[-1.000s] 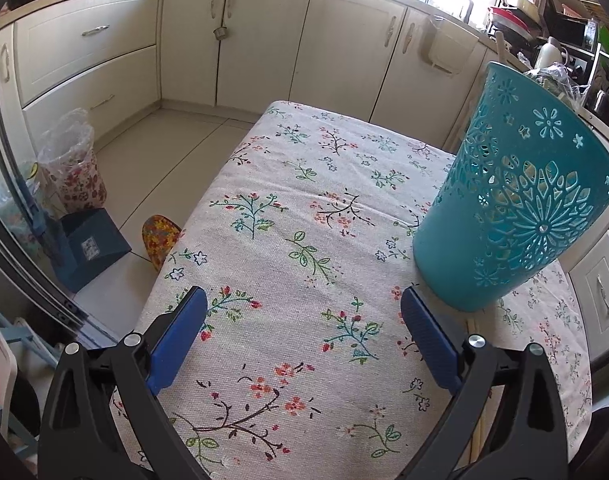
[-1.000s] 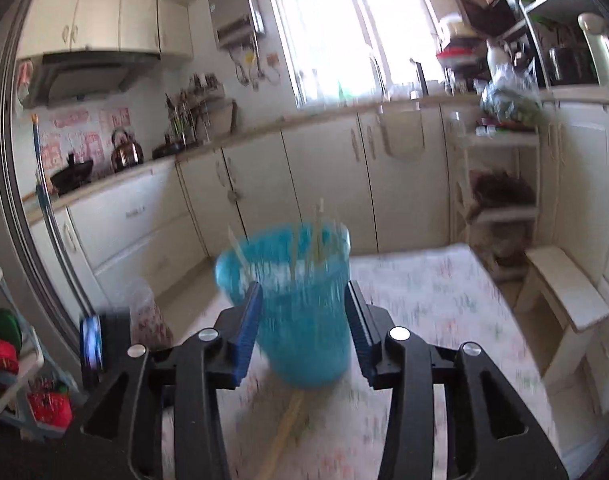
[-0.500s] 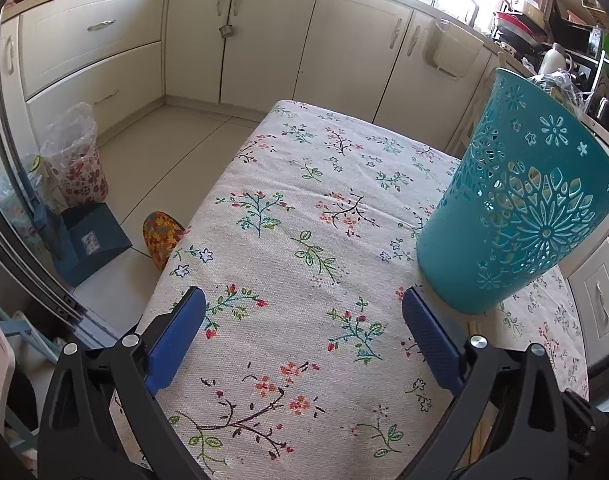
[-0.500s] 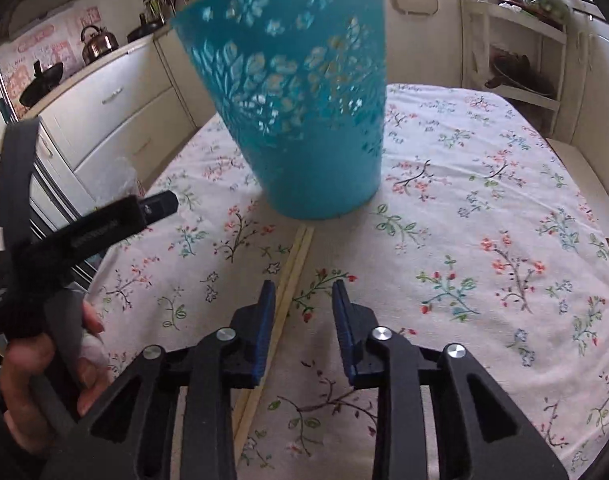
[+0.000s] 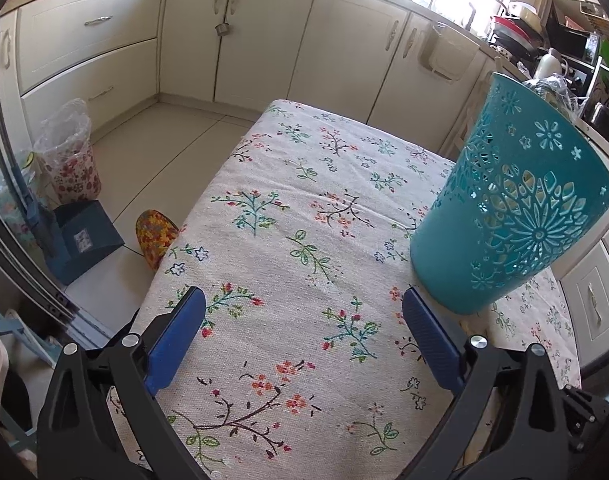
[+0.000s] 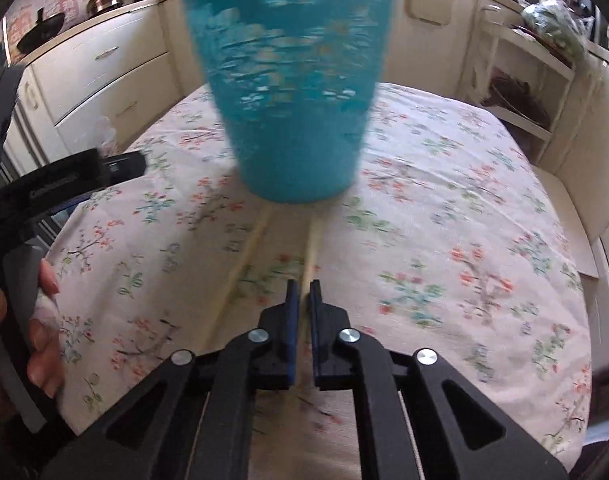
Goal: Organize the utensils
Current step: 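Return the right tool to the sticks and grasp one while the left tool grasps another, then lift the stick over the teal basket with the left tool and release it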
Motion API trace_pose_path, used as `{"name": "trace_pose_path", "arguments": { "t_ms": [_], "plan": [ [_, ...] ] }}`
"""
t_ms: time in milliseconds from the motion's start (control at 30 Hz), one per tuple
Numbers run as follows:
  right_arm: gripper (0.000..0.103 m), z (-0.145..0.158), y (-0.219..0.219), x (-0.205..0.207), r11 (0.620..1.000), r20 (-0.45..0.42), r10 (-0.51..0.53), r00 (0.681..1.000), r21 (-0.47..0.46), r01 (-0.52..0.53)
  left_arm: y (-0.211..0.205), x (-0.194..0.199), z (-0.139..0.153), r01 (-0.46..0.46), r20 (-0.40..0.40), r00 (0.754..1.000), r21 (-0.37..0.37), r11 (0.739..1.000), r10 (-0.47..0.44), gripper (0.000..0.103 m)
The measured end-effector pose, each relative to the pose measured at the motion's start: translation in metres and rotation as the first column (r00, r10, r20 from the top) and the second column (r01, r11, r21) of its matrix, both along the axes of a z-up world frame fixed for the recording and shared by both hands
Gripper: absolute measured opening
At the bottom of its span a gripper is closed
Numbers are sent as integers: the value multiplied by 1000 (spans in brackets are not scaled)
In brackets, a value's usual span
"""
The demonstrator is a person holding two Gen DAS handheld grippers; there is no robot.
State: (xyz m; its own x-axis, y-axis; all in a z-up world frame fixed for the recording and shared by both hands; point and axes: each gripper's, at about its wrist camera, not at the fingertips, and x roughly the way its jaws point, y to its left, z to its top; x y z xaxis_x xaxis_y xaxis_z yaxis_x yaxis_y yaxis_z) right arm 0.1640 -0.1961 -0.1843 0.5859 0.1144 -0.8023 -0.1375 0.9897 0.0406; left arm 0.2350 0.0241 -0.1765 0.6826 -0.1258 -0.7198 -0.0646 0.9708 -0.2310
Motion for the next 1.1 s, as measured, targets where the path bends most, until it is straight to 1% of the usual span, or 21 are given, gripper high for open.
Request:
{"name": "trace_pose_path", "arguments": {
  "t_ms": [67, 133, 167, 267, 367, 433, 467, 500, 533, 567, 600, 633, 667, 700, 733, 767, 833, 867, 933, 1033, 1100],
  "plan": [
    [6, -2, -23, -5, 999, -3, -45, 999, 11, 45, -6, 0, 1, 34, 4, 999, 10, 999, -34, 95],
    [6, 0, -43, -9, 994, -9, -96, 995, 60, 96, -18, -3, 4, 75, 6, 997, 57, 996, -75, 95],
    [6, 0, -47, -9, 991, -12, -110, 994, 77, 111, -28, -7, 7, 113, 1, 994, 80, 990, -113, 95],
    [6, -1, -52, -8, 985, -21, -120, 993, 124, 122, -63, -21, 9, 215, -28, 977, 105, 971, -213, 93],
    [6, -2, -50, -9, 985, -20, -110, 994, 134, 111, -98, -27, 6, 290, -72, 957, 168, 942, -282, 84],
    [6, -2, -50, -11, 985, -20, -107, 994, 137, 109, -118, -22, -1, 323, -122, 945, 200, 925, -303, 72],
    [6, -3, -51, -11, 984, -21, -107, 994, 144, 109, -122, -19, -3, 328, -140, 942, 205, 922, -304, 69],
    [6, -3, -53, -11, 982, -24, -108, 994, 152, 110, -128, -16, -7, 332, -162, 939, 206, 921, -302, 62],
    [7, -3, -54, -9, 981, -25, -108, 994, 159, 111, -133, -15, -9, 331, -173, 939, 216, 919, -297, 60],
    [7, -3, -53, -9, 980, -27, -108, 994, 164, 111, -138, -16, -9, 336, -172, 938, 226, 914, -302, 56],
    [7, -3, -55, -9, 979, -29, -107, 994, 169, 110, -144, -18, -9, 344, -171, 935, 235, 909, -310, 49],
    [8, -3, -55, -8, 978, -31, -105, 994, 176, 109, -148, -19, -8, 360, -173, 929, 230, 904, -326, 37],
    [8, -3, -55, -8, 978, -31, -104, 994, 180, 108, -151, -19, -7, 372, -176, 925, 228, 900, -337, 31],
    [10, -3, -55, -8, 978, -31, -102, 994, 181, 106, -155, -20, -7, 386, -180, 919, 223, 895, -352, 18],
    [12, -3, -54, -8, 978, -31, -99, 995, 184, 103, -157, -21, -6, 399, -182, 913, 219, 890, -365, 10],
    [13, -2, -53, -8, 978, -31, -97, 995, 184, 101, -158, -21, -7, 405, -183, 911, 217, 888, -371, 6],
    [14, -2, -52, -8, 979, -29, -92, 995, 182, 96, -154, -20, -6, 408, -184, 909, 200, 891, -375, 5],
    [14, -2, -51, -8, 979, -28, -91, 995, 183, 95, -150, -20, -6, 408, -185, 908, 176, 896, -377, 5],
    [15, -2, -53, -8, 978, -28, -91, 995, 186, 95, -137, -22, -3, 405, -176, 906, 94, 909, -385, 5],
    [17, -2, -53, -9, 978, -26, -90, 996, 187, 93, -115, -30, 6, 394, -134, 912, 20, 919, -388, 5],
    [21, -2, -51, -8, 978, -23, -85, 996, 187, 87, -96, -39, 20, 386, -84, 918, -31, 922, -387, 5]
  ]
}}
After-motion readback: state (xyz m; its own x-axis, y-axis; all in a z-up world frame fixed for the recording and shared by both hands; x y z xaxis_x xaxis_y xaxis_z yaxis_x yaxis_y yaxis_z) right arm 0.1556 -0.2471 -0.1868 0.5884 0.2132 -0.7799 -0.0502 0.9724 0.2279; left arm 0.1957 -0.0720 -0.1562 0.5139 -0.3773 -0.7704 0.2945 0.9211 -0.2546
